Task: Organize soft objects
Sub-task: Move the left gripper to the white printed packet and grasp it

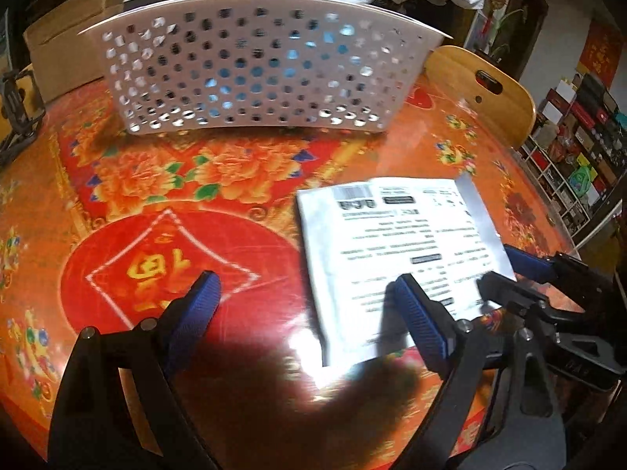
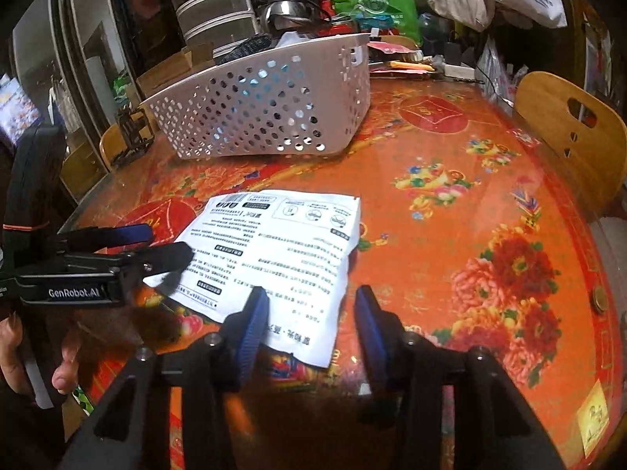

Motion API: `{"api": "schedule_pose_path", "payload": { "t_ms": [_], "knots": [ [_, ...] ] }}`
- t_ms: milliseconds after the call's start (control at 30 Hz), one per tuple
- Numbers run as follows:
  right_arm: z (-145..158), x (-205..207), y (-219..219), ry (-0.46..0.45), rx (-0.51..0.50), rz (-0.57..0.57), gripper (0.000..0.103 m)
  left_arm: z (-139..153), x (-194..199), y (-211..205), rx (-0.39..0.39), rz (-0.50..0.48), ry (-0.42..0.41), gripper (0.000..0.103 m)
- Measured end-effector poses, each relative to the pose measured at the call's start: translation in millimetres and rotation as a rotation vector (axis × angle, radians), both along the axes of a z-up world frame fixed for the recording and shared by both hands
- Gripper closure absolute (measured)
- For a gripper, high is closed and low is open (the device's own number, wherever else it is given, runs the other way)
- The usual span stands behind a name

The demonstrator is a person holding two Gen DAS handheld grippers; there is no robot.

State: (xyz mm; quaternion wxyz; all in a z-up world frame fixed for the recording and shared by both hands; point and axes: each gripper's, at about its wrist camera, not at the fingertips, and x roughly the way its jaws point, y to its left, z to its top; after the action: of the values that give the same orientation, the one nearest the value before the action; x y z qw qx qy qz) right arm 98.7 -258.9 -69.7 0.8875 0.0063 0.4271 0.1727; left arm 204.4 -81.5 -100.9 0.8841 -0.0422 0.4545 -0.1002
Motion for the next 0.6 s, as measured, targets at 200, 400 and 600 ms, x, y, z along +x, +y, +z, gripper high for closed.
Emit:
{"api": "schedule_pose_path", "payload": {
  "t_ms": [200, 400, 600],
  "knots": [
    [-2.2, -3.0, 8.6, -0.009, 0.013, 0.028, 0.076, 0.7, -4.8, -20.5, -0.067, -0.058, -0.027, 0.041],
    [-2.9, -5.9, 19.7, -0.025, -0.018, 0.034, 0.077, 0.9, -6.3, -28.7, -0.128, -0.128, -0.022, 0.056],
    [-3.8, -7.5, 25.4, -0.037, -0.05, 0.028, 0.08, 0.2, -8.3, -24.0, -0.134, -0.129, -0.024, 0.075]
  ]
}}
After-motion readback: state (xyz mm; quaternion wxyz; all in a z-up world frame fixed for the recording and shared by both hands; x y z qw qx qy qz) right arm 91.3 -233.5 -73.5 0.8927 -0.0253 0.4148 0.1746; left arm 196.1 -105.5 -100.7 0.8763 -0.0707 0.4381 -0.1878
